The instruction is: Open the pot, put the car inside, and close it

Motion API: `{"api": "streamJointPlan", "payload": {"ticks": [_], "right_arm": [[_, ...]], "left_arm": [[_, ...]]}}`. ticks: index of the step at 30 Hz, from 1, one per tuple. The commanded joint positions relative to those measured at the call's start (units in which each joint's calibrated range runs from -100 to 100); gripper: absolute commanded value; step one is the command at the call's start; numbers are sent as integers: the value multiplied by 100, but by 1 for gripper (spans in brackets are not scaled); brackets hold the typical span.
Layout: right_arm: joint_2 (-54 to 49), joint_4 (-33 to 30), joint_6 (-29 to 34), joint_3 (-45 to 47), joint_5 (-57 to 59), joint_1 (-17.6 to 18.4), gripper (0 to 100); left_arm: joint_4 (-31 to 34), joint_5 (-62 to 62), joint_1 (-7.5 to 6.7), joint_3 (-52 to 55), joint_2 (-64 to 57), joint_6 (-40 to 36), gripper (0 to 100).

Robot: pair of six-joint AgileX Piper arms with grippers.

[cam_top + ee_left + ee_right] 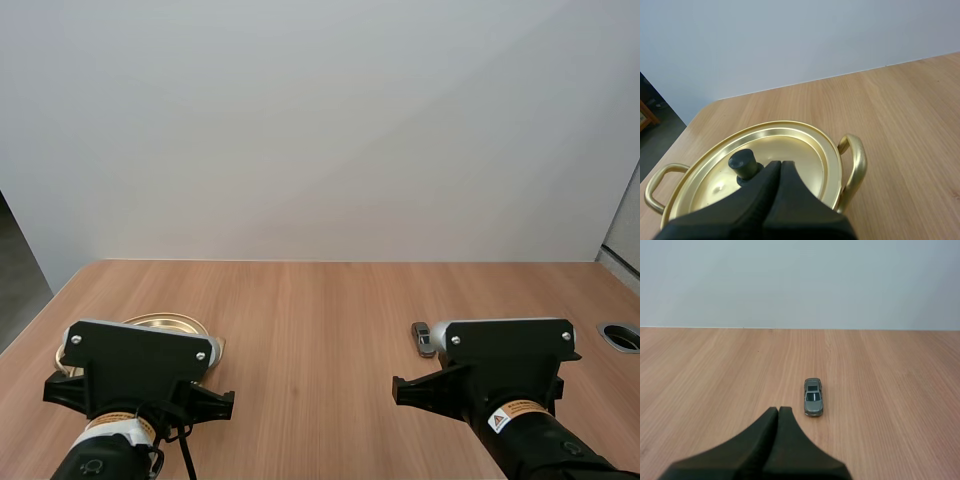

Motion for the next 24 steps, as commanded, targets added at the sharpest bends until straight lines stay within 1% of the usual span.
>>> {"api": "streamJointPlan", "payload": {"ticks": [1,4,6,7,8,10,11,12,14,15,16,18,19,21,24], "right_arm": [[3,0,-1,0,-5,0,0],[3,0,-1,0,-5,0,0],[3,16,-1,0,-5,0,0],[3,182,-1,0,-1,0,0],[3,392,-1,0,-1,0,0],[3,380,-1,0,-1,0,0],[3,253,-1,0,-19,0,0],[3,-36,-9,0,-22,0,0],[3,-916,-164,-237,-71,0,0],[3,-1357,-186,-426,-208,0,0],[3,-1746,-186,-663,-273,0,0],[3,-2382,-186,-1168,-135,0,0],[3,-2540,-186,-1480,69,0,0],[3,-2566,-173,-2139,705,0,0],[3,-2291,-6,-2892,1535,-43,0]], "left_arm": [[-2,4,-4,-4,0,5,0],[-2,-11,-4,-4,0,5,0],[-74,-253,-4,-4,0,5,0],[-74,-380,-4,-4,0,5,0],[19,-416,-4,-13,0,5,0],[231,-551,-4,-149,0,5,0],[382,-722,-4,-280,0,5,0],[484,-832,-4,-454,0,5,0],[750,-1080,-4,-947,0,5,0],[903,-939,-4,-1218,0,5,0],[1091,-505,-4,-1606,0,5,0],[1152,456,-4,-2333,0,-97,0],[1109,797,-4,-2692,0,-149,0],[1079,1083,-4,-3233,0,-149,0],[1215,534,-4,-3728,0,-105,0]]}}
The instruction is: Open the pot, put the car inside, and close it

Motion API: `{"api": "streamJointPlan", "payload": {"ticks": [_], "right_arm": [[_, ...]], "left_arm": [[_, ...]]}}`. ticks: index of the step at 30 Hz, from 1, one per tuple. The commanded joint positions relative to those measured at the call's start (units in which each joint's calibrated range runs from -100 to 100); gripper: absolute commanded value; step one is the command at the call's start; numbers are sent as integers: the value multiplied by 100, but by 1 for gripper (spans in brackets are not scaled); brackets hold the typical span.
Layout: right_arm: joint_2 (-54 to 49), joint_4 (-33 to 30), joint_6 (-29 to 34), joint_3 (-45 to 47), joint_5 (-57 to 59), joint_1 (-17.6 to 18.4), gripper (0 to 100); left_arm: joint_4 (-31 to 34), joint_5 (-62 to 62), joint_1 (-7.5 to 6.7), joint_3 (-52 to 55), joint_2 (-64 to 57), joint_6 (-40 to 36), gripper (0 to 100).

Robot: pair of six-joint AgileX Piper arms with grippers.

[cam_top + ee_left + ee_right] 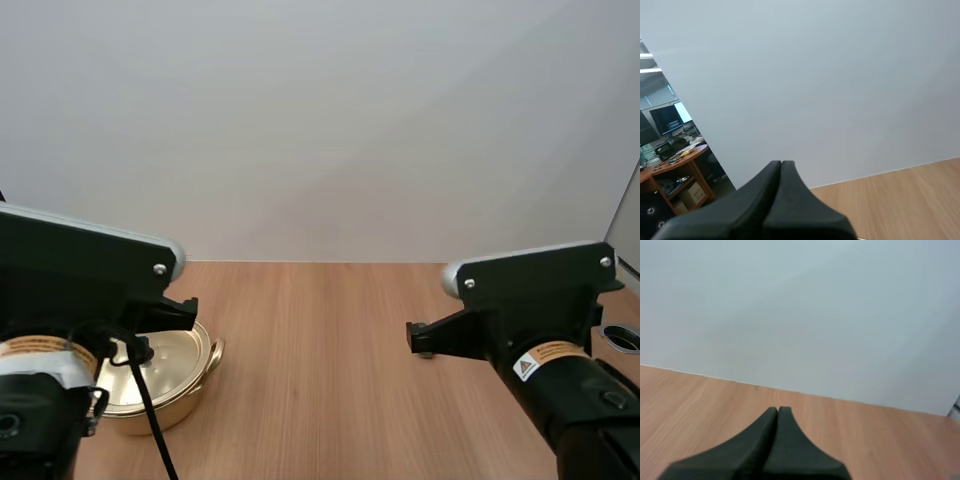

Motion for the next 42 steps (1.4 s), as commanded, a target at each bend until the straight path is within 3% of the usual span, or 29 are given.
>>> {"api": "streamJointPlan", "payload": {"ticks": [1,4,9,15,22,28,31,37,39,42], "right_arm": [[3,-1154,35,-1301,1143,-21,0],[19,-952,-568,-1518,1351,-21,0],[295,-264,-1638,-1530,2504,8,0],[566,283,-1661,-1530,3708,8,0],[566,615,-1652,-1435,3838,8,0],[566,699,-1650,-1184,3753,8,0],[566,738,-1650,-1184,3753,8,0],[542,738,-1650,-1184,3753,8,0],[542,738,-1650,-1184,3753,8,0],[542,738,-1650,-1184,3753,8,0]], "left_arm": [[148,216,-4,-1313,0,52,0],[111,274,-4,-1706,162,122,0],[-179,2278,-18,-2360,1529,909,0],[-621,4808,-24,-3282,3852,1545,0],[-296,5345,-16,-3592,5253,1712,0],[-114,5412,-16,-3592,5567,1655,0],[-103,5467,30,-3592,5585,1664,14],[-190,6019,88,-3592,5803,1674,70],[-308,6019,88,-3592,5942,1699,78],[-638,6019,88,-3592,6089,1818,79]]}}
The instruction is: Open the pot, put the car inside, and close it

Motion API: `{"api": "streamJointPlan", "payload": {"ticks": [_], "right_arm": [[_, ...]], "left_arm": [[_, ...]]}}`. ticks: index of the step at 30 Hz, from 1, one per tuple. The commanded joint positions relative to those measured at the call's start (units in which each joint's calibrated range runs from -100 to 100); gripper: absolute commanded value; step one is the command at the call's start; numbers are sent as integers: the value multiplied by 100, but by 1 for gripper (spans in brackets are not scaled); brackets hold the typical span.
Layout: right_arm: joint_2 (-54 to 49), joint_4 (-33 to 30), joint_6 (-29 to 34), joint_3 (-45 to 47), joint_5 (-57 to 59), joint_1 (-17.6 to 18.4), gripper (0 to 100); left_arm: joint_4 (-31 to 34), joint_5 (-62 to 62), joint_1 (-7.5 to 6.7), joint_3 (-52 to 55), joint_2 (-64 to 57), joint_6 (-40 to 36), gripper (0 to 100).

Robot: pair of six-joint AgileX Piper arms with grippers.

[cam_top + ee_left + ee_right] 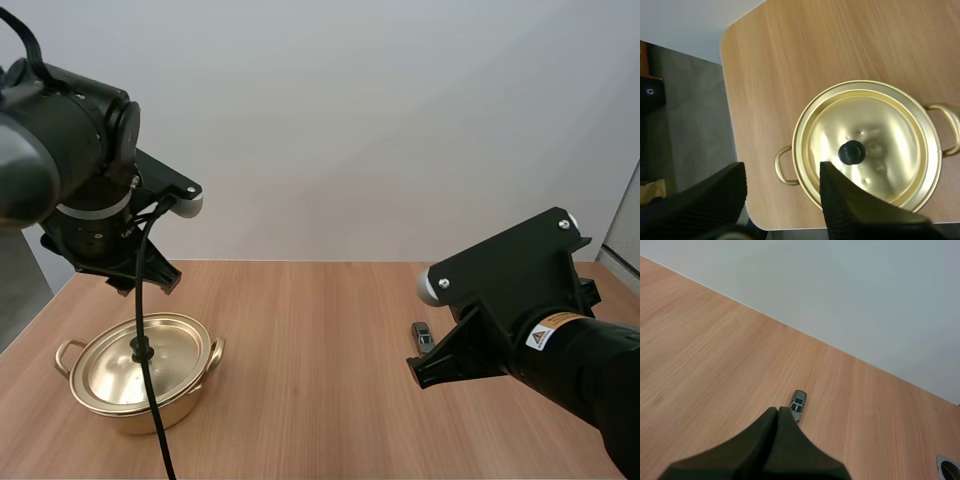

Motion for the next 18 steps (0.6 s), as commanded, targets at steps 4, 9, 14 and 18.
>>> {"api": "streamJointPlan", "payload": {"ticks": [4,9,14,18], "right_arm": [[-4,3,-1,-2,7,2,0],[-4,3,-1,-2,7,2,0],[-4,3,-1,-2,7,2,0],[-4,3,-1,-2,7,2,0]], "left_arm": [[-591,13,5,-4,174,236,79],[-806,13,258,-4,465,541,79],[-1400,13,627,-4,840,1018,79],[-1705,13,860,-4,954,1309,79]]}}
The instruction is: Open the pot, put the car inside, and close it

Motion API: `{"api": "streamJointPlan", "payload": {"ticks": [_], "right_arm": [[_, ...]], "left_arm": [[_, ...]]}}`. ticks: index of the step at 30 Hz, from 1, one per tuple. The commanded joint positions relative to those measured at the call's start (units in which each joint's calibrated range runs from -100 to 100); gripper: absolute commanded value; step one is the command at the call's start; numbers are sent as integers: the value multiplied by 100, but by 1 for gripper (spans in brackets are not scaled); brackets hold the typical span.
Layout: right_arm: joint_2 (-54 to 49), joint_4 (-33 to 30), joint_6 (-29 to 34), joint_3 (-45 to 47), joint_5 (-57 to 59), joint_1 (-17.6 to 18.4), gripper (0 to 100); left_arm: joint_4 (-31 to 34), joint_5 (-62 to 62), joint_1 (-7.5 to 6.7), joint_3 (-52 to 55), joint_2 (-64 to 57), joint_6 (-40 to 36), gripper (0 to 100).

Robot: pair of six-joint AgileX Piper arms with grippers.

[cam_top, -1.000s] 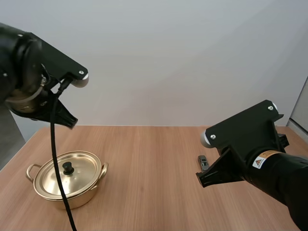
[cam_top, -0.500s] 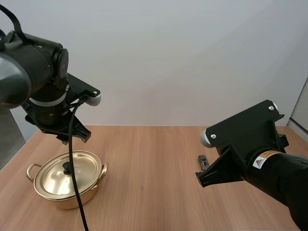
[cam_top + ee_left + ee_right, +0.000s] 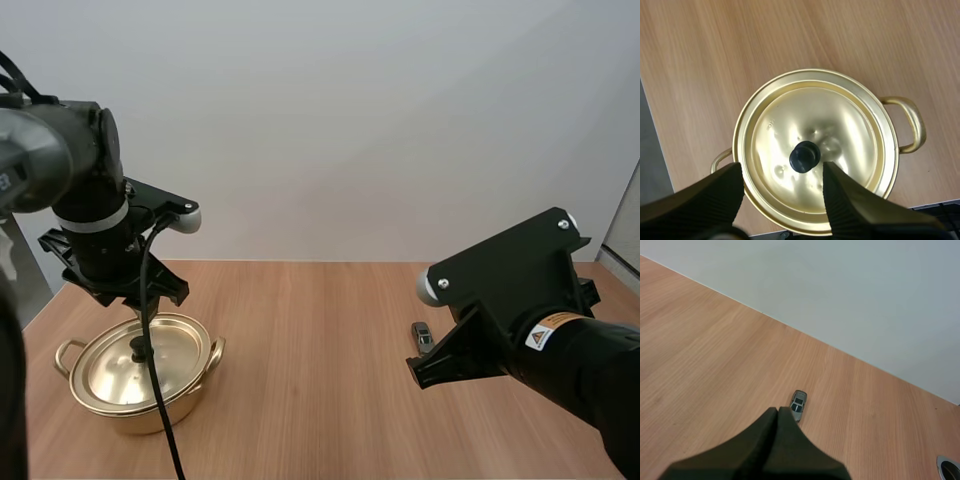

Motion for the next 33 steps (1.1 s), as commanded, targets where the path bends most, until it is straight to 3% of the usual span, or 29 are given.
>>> {"api": "streamJointPlan", "payload": {"ticks": [1,7,14,24,27,30,31,32,33], "right_arm": [[-4,3,-1,-2,7,2,0],[-4,3,-1,-2,7,2,0],[-4,3,-1,-2,7,2,0],[-4,3,-1,-2,7,2,0],[-4,3,-1,-2,7,2,0],[-4,3,-1,-2,7,2,0],[-4,3,-1,-2,7,2,0],[-4,3,-1,-2,7,2,0],[-4,3,-1,-2,7,2,0]], "left_arm": [[-106,8,134,-4,72,113,79],[-211,8,322,83,471,301,78],[-523,8,328,209,1031,368,78],[-455,8,328,209,1513,368,78],[-445,8,328,209,1552,368,65],[-431,8,328,209,1552,368,32],[-431,8,328,209,1552,368,13],[-431,8,328,209,1552,368,0],[-431,8,328,209,1552,368,0]]}}
